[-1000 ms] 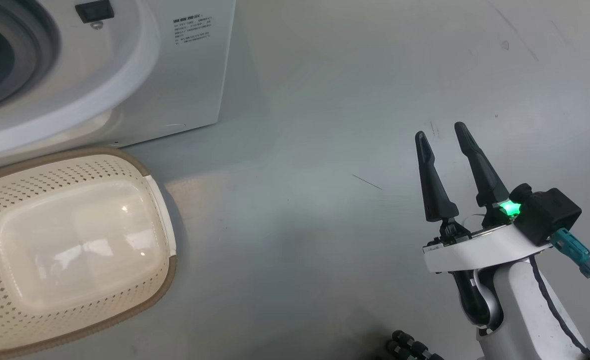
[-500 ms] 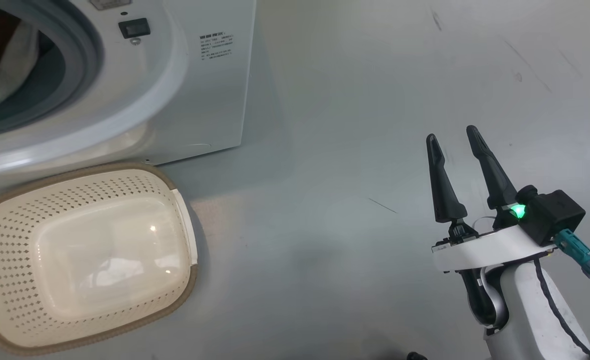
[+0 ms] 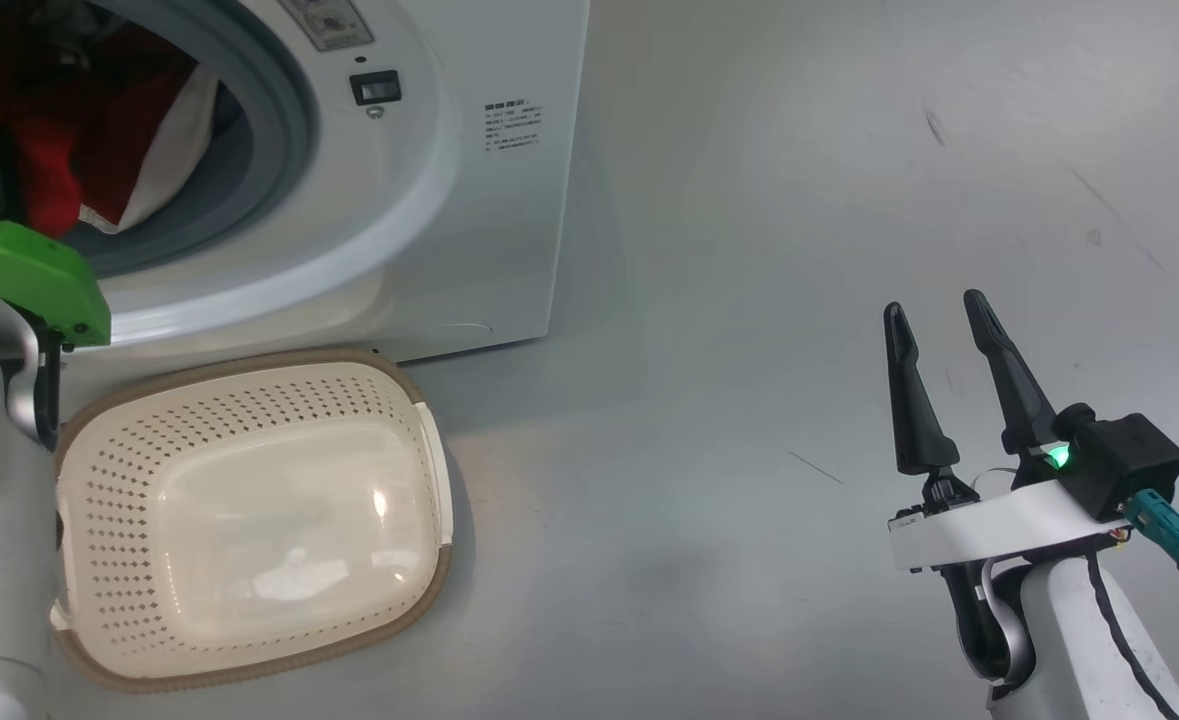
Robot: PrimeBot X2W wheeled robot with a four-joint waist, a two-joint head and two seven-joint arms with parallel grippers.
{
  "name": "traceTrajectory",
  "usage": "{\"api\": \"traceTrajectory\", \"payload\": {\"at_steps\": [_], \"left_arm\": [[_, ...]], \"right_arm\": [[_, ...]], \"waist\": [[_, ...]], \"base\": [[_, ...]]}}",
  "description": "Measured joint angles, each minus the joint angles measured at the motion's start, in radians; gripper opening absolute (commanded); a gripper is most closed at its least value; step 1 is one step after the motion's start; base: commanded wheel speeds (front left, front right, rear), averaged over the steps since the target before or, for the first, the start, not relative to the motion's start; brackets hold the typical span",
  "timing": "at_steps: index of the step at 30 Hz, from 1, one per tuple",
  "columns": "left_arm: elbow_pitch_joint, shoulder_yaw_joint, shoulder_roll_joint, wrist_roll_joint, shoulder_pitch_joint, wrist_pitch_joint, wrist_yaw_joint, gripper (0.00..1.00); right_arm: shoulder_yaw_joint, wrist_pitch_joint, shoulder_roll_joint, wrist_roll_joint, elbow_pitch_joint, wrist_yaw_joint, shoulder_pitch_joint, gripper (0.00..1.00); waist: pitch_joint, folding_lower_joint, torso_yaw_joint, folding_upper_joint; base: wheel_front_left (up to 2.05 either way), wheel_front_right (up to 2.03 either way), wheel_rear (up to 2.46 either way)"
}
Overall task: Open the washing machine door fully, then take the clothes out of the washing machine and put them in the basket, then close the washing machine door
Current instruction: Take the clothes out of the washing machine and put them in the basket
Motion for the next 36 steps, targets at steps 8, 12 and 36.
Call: {"api": "traceTrajectory", "payload": {"at_steps": [8, 12, 36], "left_arm": [[-0.036, 0.015, -0.015, -0.03, 0.079, -0.056, -0.032, 0.0], [-0.083, 0.015, -0.029, -0.034, 0.115, -0.056, -0.044, 0.0], [-0.653, 0.114, -0.074, -0.071, 0.341, -0.055, -0.073, 0.0]], "right_arm": [[-0.016, 0.0, 0.0, -0.01, -0.01, 0.008, 0.019, 1.0], [-0.029, 0.0, -0.003, -0.018, -0.011, 0.011, 0.044, 1.0], [-0.038, 0.0, -0.006, -0.038, -0.016, 0.02, 0.091, 1.0]], "waist": [[-0.054, 0.0, 0.046, 0.0], [-0.075, 0.0, 0.071, 0.0], [-0.168, 0.0, 0.157, 0.0]], "base": [[0.0, 0.0, 0.0], [0.0, 0.0, 0.0], [0.0, 0.0, 0.0]]}}
